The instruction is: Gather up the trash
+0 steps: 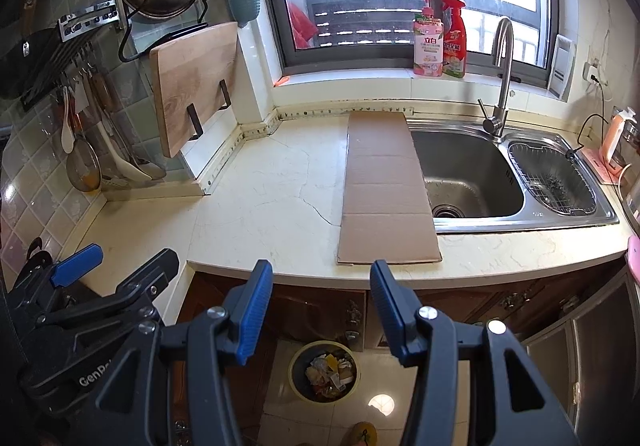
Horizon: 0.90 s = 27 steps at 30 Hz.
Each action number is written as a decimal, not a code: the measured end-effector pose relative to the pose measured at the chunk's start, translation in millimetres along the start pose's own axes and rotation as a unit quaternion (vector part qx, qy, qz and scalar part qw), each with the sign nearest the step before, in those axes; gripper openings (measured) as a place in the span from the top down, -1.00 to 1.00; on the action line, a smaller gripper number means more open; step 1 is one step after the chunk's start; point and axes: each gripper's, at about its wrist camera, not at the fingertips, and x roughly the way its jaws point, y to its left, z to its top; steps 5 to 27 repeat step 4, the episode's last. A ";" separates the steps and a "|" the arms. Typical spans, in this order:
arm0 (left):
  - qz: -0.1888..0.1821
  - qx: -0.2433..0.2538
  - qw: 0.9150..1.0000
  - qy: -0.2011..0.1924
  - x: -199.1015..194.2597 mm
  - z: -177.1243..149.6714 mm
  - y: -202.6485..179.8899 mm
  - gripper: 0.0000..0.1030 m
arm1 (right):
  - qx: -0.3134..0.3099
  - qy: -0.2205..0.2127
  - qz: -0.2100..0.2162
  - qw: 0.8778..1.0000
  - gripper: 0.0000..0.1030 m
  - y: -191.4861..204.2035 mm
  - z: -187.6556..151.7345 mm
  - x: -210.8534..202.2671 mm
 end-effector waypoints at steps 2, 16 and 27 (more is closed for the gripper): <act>0.000 -0.001 1.000 0.001 0.2 0.1 0.2 -0.74 | 0.000 0.001 0.001 1.000 0.00 -2.0 -0.5 -0.3; -0.002 -0.001 1.000 0.001 0.5 0.5 1.3 -0.74 | 0.000 0.002 0.002 1.000 0.00 -4.0 -0.7 -0.5; -0.002 -0.001 1.000 0.001 0.5 0.5 1.3 -0.74 | 0.000 0.002 0.002 1.000 0.00 -4.0 -0.7 -0.5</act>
